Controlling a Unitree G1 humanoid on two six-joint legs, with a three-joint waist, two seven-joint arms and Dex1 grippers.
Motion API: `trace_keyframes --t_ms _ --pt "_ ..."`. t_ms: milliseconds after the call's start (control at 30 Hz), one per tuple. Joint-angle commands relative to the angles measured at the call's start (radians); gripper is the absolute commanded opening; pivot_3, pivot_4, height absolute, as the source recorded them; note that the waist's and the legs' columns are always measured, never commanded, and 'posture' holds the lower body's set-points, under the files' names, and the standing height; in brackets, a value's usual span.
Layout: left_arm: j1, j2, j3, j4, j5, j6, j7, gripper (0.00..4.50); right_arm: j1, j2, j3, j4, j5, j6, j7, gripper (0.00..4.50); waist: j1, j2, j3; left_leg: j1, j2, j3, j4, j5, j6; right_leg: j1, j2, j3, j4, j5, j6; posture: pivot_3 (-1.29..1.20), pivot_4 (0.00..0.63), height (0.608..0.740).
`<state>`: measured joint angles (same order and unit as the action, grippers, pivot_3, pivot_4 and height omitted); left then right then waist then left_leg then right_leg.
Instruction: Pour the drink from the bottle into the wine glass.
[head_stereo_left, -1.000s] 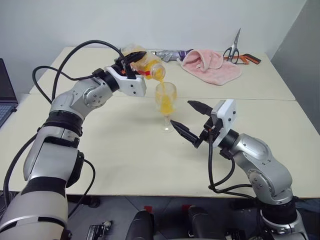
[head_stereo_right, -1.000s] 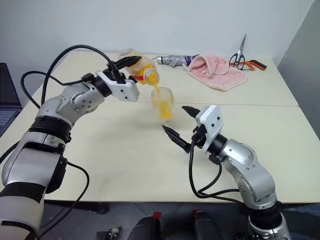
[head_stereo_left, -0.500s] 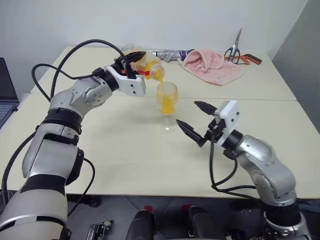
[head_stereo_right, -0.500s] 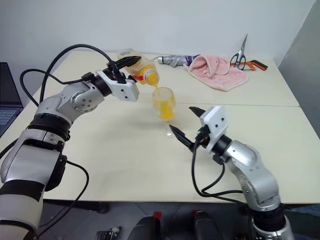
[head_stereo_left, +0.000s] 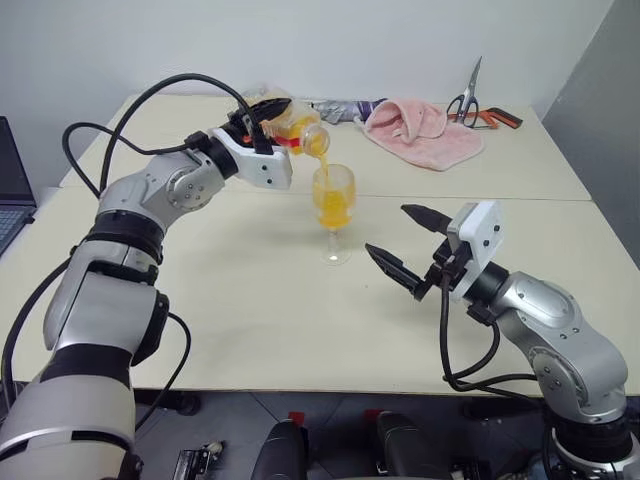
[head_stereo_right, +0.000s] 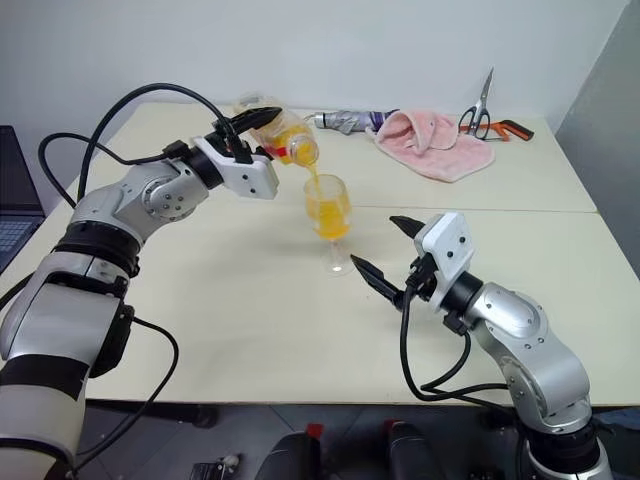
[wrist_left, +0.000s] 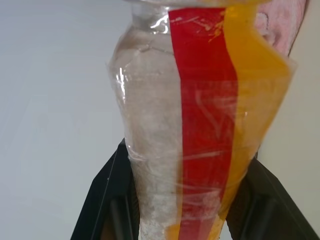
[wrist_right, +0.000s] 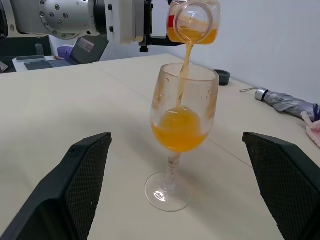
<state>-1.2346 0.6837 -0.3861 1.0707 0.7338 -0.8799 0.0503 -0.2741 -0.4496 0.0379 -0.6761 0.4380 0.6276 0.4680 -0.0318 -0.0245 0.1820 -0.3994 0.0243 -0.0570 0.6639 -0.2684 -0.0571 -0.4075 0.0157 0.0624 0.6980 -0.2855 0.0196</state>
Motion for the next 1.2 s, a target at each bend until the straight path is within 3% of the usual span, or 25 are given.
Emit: trace_keyframes --t_ms 33,1200 --pt "-0.051 0.008 0.006 -0.004 -0.004 -0.006 0.031 1.71 0.004 0.001 -0.009 -0.05 0.008 -0.005 -0.013 4.5 0.0 0.0 0.0 0.0 0.0 0.0 0.0 0.0 0.0 0.0 0.0 0.0 0.0 0.0 0.0 0.0 0.15 0.74" --pt "-0.065 -0.008 -0.004 0.015 0.006 -0.006 0.052 1.71 0.026 0.014 0.037 -0.054 0.01 -0.019 -0.014 4.5 0.0 0.0 0.0 0.0 0.0 0.0 0.0 0.0 0.0 0.0 0.0 0.0 0.0 0.0 0.0 0.0 0.15 0.74"
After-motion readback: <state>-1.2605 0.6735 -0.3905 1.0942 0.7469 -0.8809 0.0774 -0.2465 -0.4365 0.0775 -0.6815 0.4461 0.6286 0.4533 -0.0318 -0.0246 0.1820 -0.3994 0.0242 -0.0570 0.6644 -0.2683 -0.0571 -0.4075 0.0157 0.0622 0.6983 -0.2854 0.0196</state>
